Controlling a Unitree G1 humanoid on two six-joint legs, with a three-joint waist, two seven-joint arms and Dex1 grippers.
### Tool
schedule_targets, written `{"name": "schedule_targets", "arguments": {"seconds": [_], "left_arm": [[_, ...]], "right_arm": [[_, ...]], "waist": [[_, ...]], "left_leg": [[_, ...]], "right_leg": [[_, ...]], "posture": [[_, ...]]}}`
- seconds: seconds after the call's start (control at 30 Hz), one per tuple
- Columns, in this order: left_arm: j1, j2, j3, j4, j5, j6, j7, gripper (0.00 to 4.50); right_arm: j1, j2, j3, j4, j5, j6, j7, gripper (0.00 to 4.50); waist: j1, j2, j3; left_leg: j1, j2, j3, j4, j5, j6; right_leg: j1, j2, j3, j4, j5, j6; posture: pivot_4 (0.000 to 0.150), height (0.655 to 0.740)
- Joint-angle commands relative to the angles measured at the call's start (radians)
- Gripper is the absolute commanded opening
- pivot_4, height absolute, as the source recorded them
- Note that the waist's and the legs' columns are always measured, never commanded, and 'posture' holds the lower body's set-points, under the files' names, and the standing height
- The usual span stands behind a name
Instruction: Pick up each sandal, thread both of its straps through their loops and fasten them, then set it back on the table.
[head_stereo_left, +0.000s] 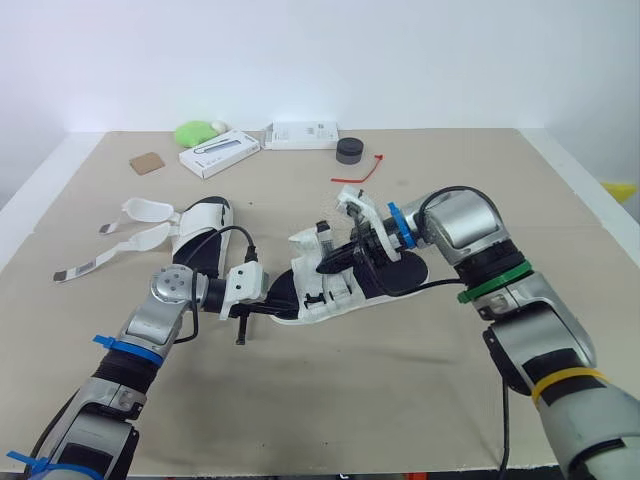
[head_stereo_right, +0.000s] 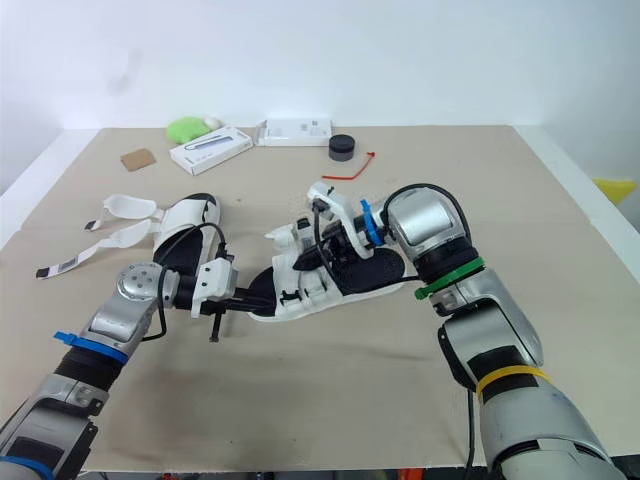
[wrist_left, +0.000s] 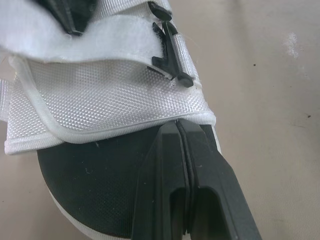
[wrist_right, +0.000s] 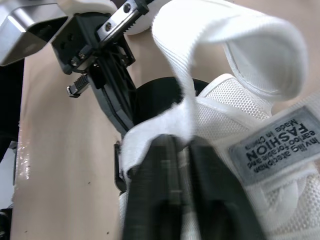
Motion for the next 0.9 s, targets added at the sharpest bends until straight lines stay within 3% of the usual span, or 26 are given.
{"name": "schedule_targets", "arguments": {"seconds": [0.03,0.37,0.9], "left_arm": [[0.023,0.012,-0.028,0.006,0.019,0.009,-0.02,0.0],[0.021,0.011,-0.029,0.01,0.019,0.007,-0.021,0.0],[0.03,0.007,-0.03,-0.001,0.016,0.014,-0.014,0.0]], "right_arm": [[-0.028,-0.001,-0.041,-0.042,0.023,0.015,0.0,2.27],[0.076,-0.078,-0.039,-0.39,0.169,0.279,-0.039,2.27],[0.047,-0.015,-0.032,-0.274,0.192,0.293,-0.164,2.27]], "waist": [[0.0,0.0,0.0],[0.001,0.0,0.0],[0.0,0.0,0.0]], "left_leg": [[0.0,0.0,0.0,0.0,0.0,0.0],[-0.001,0.0,-0.002,0.0,0.0,0.0],[-0.001,0.0,-0.001,0.0,0.0,0.0]], "right_leg": [[0.0,0.0,0.0,0.0,0.0,0.0],[0.0,-0.001,-0.001,-0.001,0.0,0.0],[0.0,0.0,-0.001,-0.001,0.0,0.0]], "posture": [[0.15,0.74],[0.15,0.74],[0.15,0.74]]}}
